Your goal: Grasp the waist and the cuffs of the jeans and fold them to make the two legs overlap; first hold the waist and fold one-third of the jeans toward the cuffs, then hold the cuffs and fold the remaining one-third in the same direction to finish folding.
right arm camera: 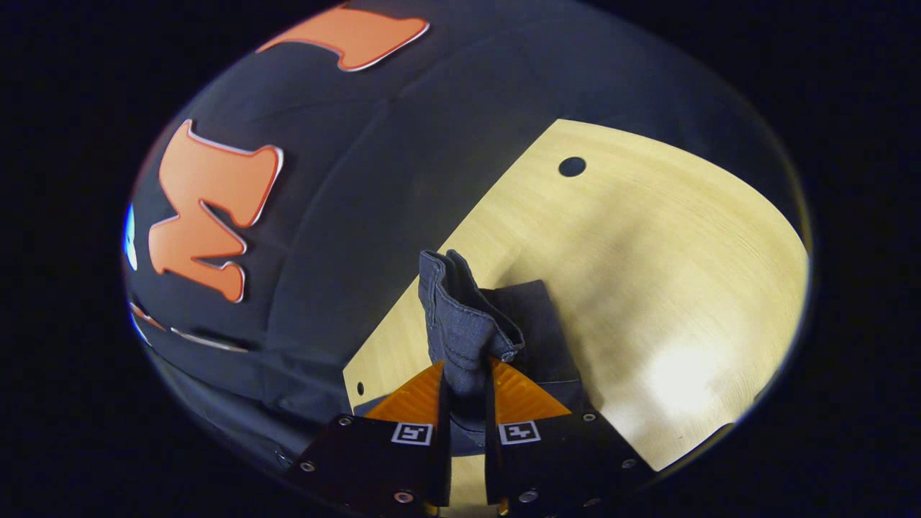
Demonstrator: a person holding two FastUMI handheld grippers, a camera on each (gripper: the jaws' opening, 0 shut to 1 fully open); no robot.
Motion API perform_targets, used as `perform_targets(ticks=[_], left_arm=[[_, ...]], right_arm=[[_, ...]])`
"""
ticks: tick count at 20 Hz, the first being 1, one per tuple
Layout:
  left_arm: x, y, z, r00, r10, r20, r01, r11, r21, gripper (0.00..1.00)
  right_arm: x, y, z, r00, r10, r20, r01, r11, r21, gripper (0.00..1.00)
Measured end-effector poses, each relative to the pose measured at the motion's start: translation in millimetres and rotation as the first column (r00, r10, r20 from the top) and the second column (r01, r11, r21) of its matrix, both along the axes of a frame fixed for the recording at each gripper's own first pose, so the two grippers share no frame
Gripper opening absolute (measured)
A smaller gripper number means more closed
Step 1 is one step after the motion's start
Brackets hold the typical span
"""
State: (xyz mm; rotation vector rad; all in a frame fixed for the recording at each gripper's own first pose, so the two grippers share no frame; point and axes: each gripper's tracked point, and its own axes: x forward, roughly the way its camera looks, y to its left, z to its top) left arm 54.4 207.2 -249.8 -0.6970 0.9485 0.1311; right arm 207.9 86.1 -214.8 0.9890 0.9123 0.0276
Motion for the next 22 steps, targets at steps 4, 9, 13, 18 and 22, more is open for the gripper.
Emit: perform_targets(ticks=[4, 9, 13, 18, 22], left_arm=[[-1.3, 10.5, -7.2, 1.000, 0.013, -0.003, -0.013, 1.000, -0.012, 0.97], [-1.4, 20.0, -11.9, 1.000, 0.021, -0.006, -0.021, 0.999, -0.026, 0.97], [-2.4, 25.4, -16.3, 1.000, 0.024, -0.009, -0.024, 0.999, -0.035, 0.97], [-4.7, 34.3, -21.2, 0.999, 0.028, -0.018, -0.029, 0.999, -0.040, 0.97], [-6.5, 42.0, -27.7, 0.999, 0.029, -0.015, -0.030, 0.998, -0.053, 0.97]], right_arm=[[-1.3, 29.8, 2.5, 0.999, 0.046, -0.002, -0.046, 0.999, 0.005, 0.19], [-5.1, 68.9, -1.5, 0.995, 0.100, -0.013, -0.100, 0.995, -0.020, 0.19], [-9.3, 95.0, -11.9, 0.989, 0.139, -0.048, -0.141, 0.989, -0.041, 0.19], [-8.8, 111.7, -26.1, 0.986, 0.134, -0.101, -0.142, 0.987, -0.077, 0.19], [-13.2, 124.6, -29.8, 0.982, 0.141, -0.129, -0.150, 0.987, -0.058, 0.27]])
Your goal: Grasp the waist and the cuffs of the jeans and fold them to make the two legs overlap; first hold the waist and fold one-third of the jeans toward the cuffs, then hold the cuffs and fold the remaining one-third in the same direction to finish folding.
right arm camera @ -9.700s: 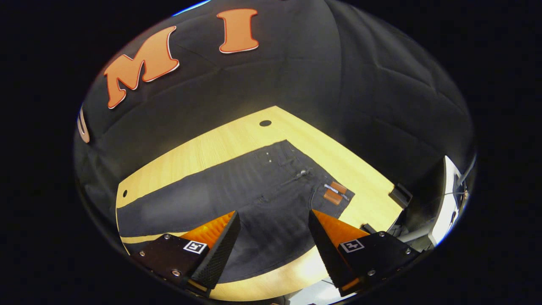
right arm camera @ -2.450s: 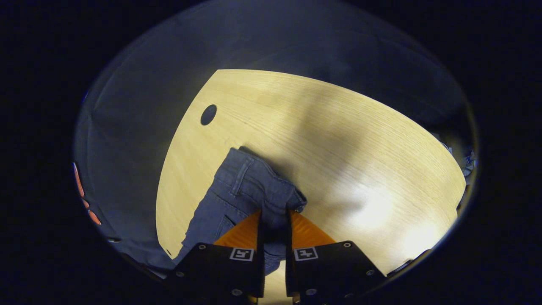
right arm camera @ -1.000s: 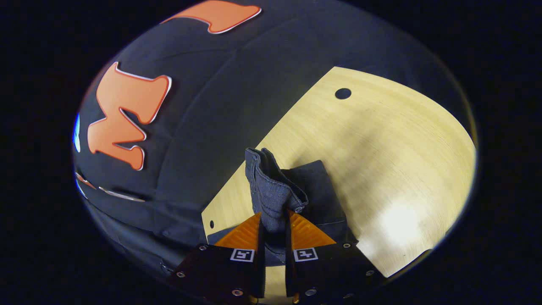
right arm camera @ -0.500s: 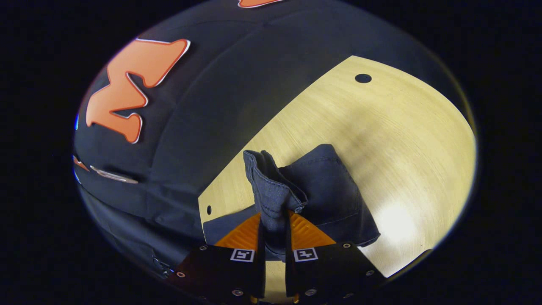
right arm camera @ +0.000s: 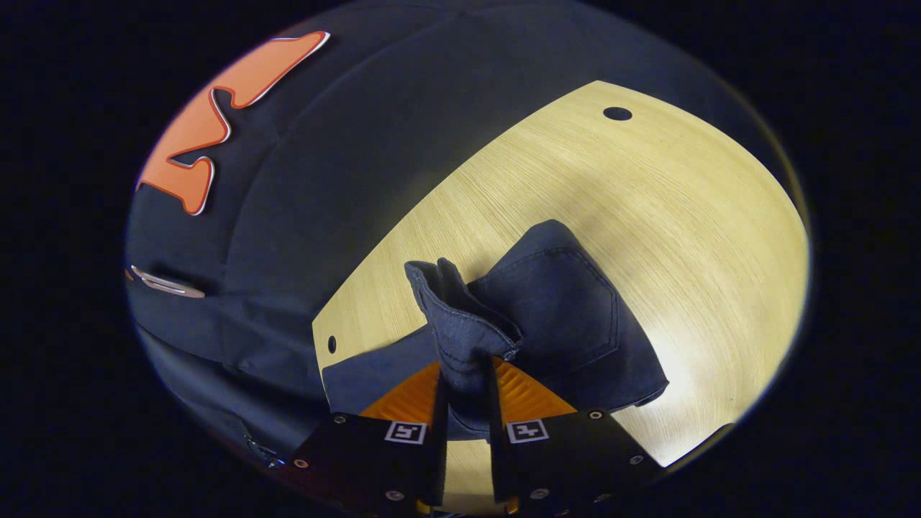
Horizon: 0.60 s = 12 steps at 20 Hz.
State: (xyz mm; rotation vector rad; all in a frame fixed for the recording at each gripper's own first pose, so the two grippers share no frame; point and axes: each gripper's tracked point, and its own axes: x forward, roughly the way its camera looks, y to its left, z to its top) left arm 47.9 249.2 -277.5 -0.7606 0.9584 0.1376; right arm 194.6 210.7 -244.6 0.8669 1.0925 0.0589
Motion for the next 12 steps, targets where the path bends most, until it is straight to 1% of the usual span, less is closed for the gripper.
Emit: perform_targets(ticks=[1, 2, 3, 4, 5, 6, 7, 8, 9, 10, 11, 12], left_arm=[[0.0, 2.1, -1.6, 1.000, 0.000, -0.001, 0.000, 1.000, -0.001, 0.97], [0.9, 4.2, -3.7, 1.000, -0.002, -0.003, 0.002, 1.000, -0.002, 0.97], [2.4, 5.2, -5.6, 1.000, -0.002, -0.004, 0.002, 1.000, -0.003, 0.97], [4.1, 7.1, -6.1, 1.000, -0.004, -0.003, 0.004, 1.000, -0.008, 0.93], [4.6, 7.4, -7.8, 1.000, -0.005, -0.001, 0.005, 1.000, -0.012, 0.97], [4.1, 8.7, -9.3, 1.000, -0.007, 0.000, 0.007, 1.000, -0.014, 0.97], [4.7, 10.1, -10.3, 1.000, -0.011, 0.001, 0.011, 1.000, -0.018, 0.97], [5.3, 10.8, -11.0, 1.000, -0.015, 0.001, 0.015, 1.000, -0.021, 0.97], [8.0, 11.3, -12.9, 1.000, -0.018, 0.003, 0.019, 1.000, -0.023, 0.97], [9.8, 11.5, -14.4, 1.000, -0.022, 0.005, 0.022, 0.999, -0.025, 0.93], [12.8, 12.2, -14.8, 1.000, -0.022, 0.007, 0.022, 0.999, -0.026, 0.97], [15.1, 13.6, -16.6, 1.000, -0.023, 0.004, 0.023, 0.999, -0.027, 0.97]], right_arm=[[0.1, 6.3, 3.1, 1.000, 0.003, 0.000, -0.003, 1.000, 0.027, 0.29], [-0.2, 17.6, 9.6, 1.000, 0.010, -0.001, -0.010, 0.997, 0.072, 0.46], [-1.7, 29.3, 14.6, 1.000, 0.021, -0.003, -0.020, 0.994, 0.106, 0.39], [-1.0, 39.1, 17.9, 1.000, 0.030, 0.008, -0.031, 0.990, 0.134, 0.46], [-2.8, 48.6, 20.6, 0.999, 0.042, 0.009, -0.043, 0.988, 0.148, 0.48], [-5.4, 54.5, 20.6, 0.999, 0.052, 0.013, -0.053, 0.988, 0.145, 0.48], [-6.5, 59.8, 20.8, 0.998, 0.058, 0.019, -0.060, 0.989, 0.137, 0.51], [-7.5, 62.5, 22.0, 0.997, 0.067, 0.023, -0.069, 0.988, 0.135, 0.55], [-8.6, 65.5, 24.5, 0.997, 0.069, 0.025, -0.072, 0.988, 0.137, 0.48], [-9.2, 69.4, 27.4, 0.997, 0.075, 0.029, -0.078, 0.987, 0.141, 0.65], [-8.1, 68.1, 29.1, 0.997, 0.069, 0.034, -0.072, 0.989, 0.132, 0.68], [-8.9, 67.0, 32.5, 0.997, 0.067, 0.046, -0.072, 0.989, 0.128, 0.72]])
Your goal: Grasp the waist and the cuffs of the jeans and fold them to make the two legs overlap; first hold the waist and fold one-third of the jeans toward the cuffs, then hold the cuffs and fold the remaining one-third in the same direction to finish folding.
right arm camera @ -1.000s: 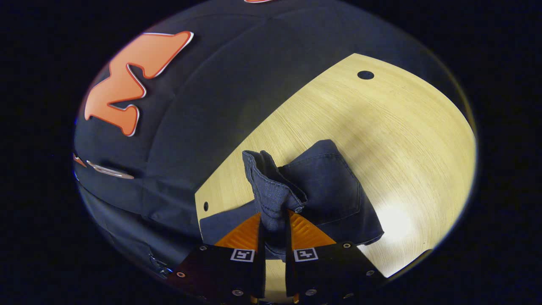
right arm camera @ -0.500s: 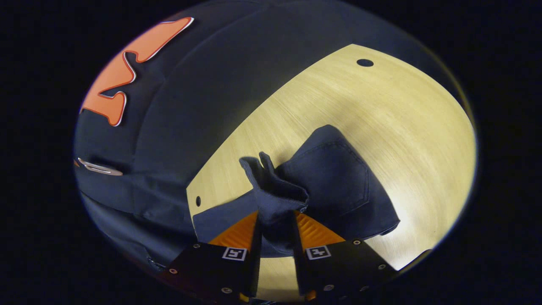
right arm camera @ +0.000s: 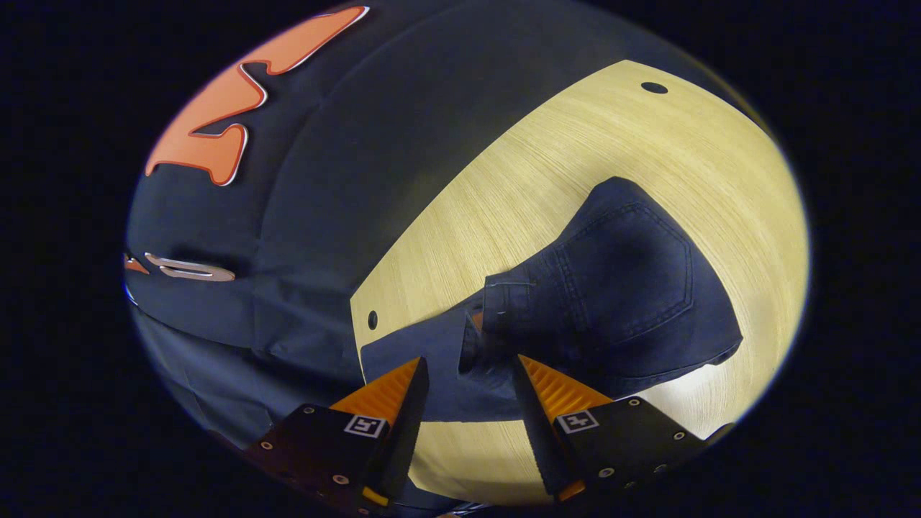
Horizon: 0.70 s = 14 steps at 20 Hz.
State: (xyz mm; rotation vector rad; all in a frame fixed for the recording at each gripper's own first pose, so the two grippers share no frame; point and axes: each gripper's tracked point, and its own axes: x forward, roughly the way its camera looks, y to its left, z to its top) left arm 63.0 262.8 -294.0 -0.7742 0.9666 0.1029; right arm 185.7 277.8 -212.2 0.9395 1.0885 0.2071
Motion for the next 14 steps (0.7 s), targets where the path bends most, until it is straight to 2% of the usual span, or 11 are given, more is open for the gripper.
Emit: perform_targets(ticks=[3, 6, 14], left_arm=[[7.2, 7.7, -12.4, 1.000, 0.013, -0.029, -0.014, 1.000, -0.026, 0.96], [19.1, 15.7, -27.9, 0.993, 0.052, -0.103, -0.058, 0.997, -0.059, 0.96], [67.4, 42.6, -64.1, 0.962, 0.076, -0.260, -0.083, 0.996, -0.013, 0.96]], right_arm=[[-0.8, -8.7, 7.6, 1.000, -0.021, 0.016, 0.022, 1.000, -0.023, 0.76], [-7.5, -20.1, 13.0, 0.999, -0.033, 0.038, 0.035, 0.998, -0.049, 0.80], [-40.7, -38.8, 21.2, 0.995, -0.083, 0.055, 0.086, 0.995, -0.052, 0.86]])
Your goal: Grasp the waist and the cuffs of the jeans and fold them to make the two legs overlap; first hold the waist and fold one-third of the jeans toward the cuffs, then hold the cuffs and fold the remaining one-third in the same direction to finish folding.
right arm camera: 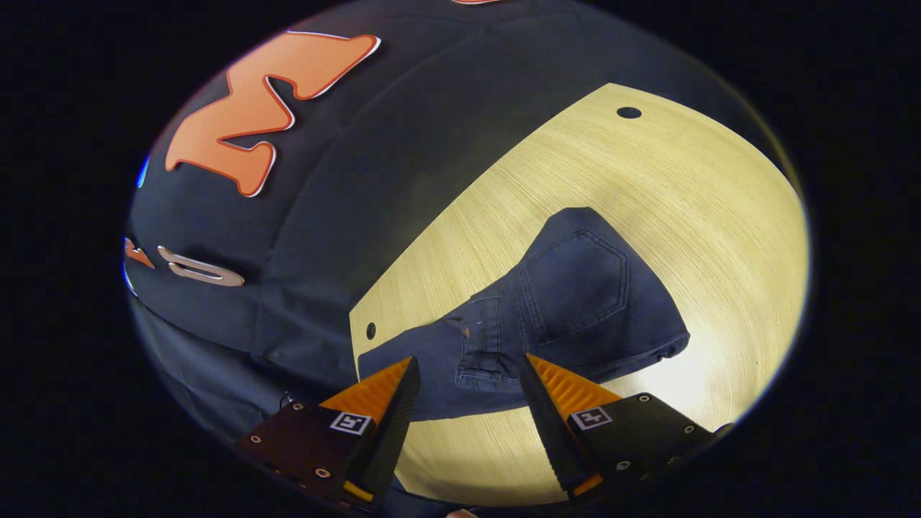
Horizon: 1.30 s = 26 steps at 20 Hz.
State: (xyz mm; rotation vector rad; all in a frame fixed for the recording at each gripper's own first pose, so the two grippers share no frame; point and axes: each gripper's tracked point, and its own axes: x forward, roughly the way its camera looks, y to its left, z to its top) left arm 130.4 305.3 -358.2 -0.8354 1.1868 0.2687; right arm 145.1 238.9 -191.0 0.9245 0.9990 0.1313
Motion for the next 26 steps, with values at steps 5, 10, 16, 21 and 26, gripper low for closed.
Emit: perform_targets(ticks=[5, 10, 16, 21, 26], left_arm=[[18.8, 12.0, -16.3, 0.994, -0.026, -0.105, 0.032, 0.997, 0.064, 0.97], [32.0, 12.6, -24.8, 0.980, -0.054, -0.191, 0.081, 0.987, 0.139, 0.96], [31.6, 12.7, -36.3, 0.956, -0.028, -0.292, 0.105, 0.962, 0.251, 0.94], [34.9, 7.6, -43.2, 0.966, 0.049, -0.254, 0.010, 0.974, 0.228, 0.88], [49.7, -8.3, -38.2, 0.991, 0.033, -0.129, -0.010, 0.985, 0.172, 0.12]], right_arm=[[-19.6, -14.6, -3.3, 0.999, -0.034, 0.007, 0.034, 0.999, -0.025, 0.86], [-36.9, -19.3, -5.7, 1.000, -0.018, 0.013, 0.019, 0.997, -0.076, 0.86], [-47.8, -27.5, 0.8, 1.000, -0.013, 0.023, 0.015, 0.997, -0.077, 0.88], [-45.4, -44.0, -1.7, 0.999, -0.022, 0.024, 0.023, 0.998, -0.062, 0.88], [-42.1, -58.9, -6.5, 1.000, -0.021, 0.020, 0.022, 0.999, -0.033, 0.88]])
